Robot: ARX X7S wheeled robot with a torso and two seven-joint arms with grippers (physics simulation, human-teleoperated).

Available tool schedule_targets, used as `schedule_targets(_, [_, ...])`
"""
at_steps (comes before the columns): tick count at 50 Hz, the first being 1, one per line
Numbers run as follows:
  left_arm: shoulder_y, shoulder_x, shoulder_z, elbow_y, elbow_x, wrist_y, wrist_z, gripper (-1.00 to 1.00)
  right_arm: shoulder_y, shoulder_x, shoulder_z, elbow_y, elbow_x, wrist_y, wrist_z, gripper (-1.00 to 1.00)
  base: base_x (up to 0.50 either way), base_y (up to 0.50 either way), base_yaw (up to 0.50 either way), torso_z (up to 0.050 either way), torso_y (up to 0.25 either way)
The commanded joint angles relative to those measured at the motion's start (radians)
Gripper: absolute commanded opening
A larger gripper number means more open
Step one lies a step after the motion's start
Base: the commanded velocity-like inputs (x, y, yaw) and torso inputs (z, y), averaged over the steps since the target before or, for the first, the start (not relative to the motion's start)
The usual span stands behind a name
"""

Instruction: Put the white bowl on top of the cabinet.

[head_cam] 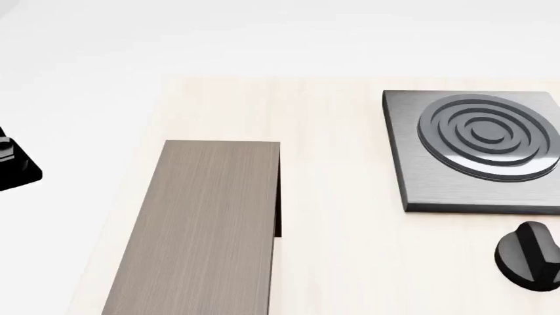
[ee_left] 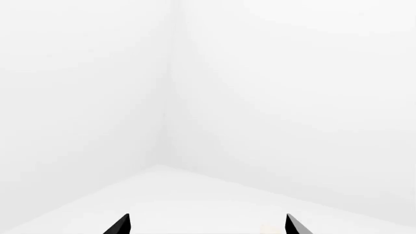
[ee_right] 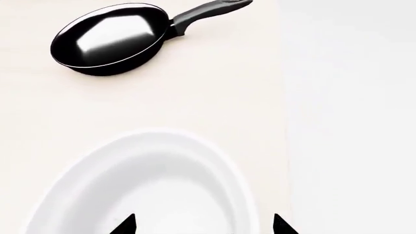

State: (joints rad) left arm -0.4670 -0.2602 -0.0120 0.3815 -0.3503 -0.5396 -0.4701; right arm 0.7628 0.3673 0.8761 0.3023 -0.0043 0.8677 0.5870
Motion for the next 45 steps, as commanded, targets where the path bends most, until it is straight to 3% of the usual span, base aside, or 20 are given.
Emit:
schedule_targets(1, [0.000,-0.003,0.003,0.002,-0.003,-0.001,-0.005,1.00,0.011,0.024,0.005,0.123,-0.006,-0.065,0.013,1.00,0.00,0.00,0.00,0.000,0.000])
schedule_targets(42, [0.003,-0.012,0.016,-0.004,-0.010,0.012,-0.016,1.00,0.041,0.099,-0.005,0.466,-0.018,-0.227,0.010,1.00,0.00,0.00,0.00,0.000,0.000])
schedule_targets(43, [0.002,-0.013,0.016,-0.003,-0.011,0.010,-0.017,1.00,0.031,0.088,-0.022,0.434,-0.040,-0.225,0.033,-1.00,0.00,0.00,0.00,0.000,0.000])
schedule_targets(45, [0.003,-0.014,0.016,-0.003,-0.012,0.010,-0.018,1.00,0.028,0.080,-0.035,0.412,-0.039,-0.217,0.013,-1.00,0.00,0.00,0.00,0.000,0.000])
